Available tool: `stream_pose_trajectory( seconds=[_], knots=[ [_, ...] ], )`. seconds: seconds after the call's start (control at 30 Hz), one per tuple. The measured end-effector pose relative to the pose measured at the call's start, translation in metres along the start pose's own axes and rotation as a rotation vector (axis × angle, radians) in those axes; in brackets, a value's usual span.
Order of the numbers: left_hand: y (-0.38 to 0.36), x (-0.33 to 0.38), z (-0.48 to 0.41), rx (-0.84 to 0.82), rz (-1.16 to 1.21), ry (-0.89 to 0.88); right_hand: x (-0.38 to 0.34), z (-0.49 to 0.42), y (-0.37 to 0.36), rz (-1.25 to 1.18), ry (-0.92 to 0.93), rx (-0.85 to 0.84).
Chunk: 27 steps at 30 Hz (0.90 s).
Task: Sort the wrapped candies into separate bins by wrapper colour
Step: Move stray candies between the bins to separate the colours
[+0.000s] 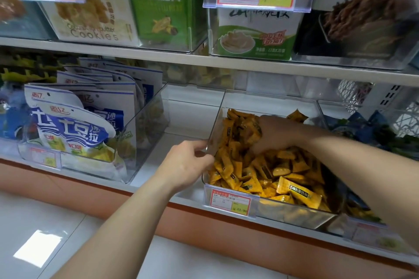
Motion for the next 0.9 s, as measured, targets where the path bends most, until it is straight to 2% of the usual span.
stream_pose_trajectory(
  seconds=[0.03,0.1,0.17,0.23,0.3,0.33,0.4,0.5,0.67,0.77,0.9],
  knots=[
    [0.0,0.0,0.0,-0.001,0.002,0.0,0.004,0.004,0.01,0.125,-0.019,-0.022],
    [-0.001,-0.001,-0.001,-0.004,-0.007,0.004,0.011,0.013,0.026,0.314,-0.109,-0.172],
    [-0.002,-0.002,-0.002,-0.003,-0.008,0.006,0.016,0.021,0.037,0.367,-0.178,-0.297],
    [-0.001,0.0,-0.002,0.005,-0.021,0.011,0.009,0.022,0.043,0.257,-0.117,-0.149],
    [-0.001,0.004,-0.001,0.02,-0.039,0.013,-0.005,0.014,0.037,0.049,0.077,0.088],
    [-0.002,0.006,-0.001,0.031,-0.051,0.015,-0.013,0.007,0.029,-0.022,0.171,0.144],
    [-0.003,0.009,0.0,0.07,-0.08,0.018,-0.023,-0.007,0.007,-0.004,0.222,0.118],
    [-0.004,0.009,0.0,0.09,-0.087,0.012,-0.019,-0.025,-0.019,0.174,0.077,0.028],
    [-0.004,0.006,-0.001,0.07,-0.083,0.02,-0.022,-0.036,-0.025,0.074,-0.008,-0.134],
    [-0.002,0.009,0.0,0.098,-0.078,0.007,-0.021,-0.031,-0.028,0.119,0.026,-0.062],
    [0.008,0.02,0.002,0.281,-0.046,-0.063,-0.013,-0.001,-0.011,-0.076,0.162,0.151]
  ],
)
Point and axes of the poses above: each hand's wrist, its own z-axis away from the middle knuckle, its own y-axis out of the back of the hand, x = y × z, the point moved 2 cm from there along -z, towards the middle knuckle, and after that the axes turned 6 degrees about -z, right-handed, at the moved point
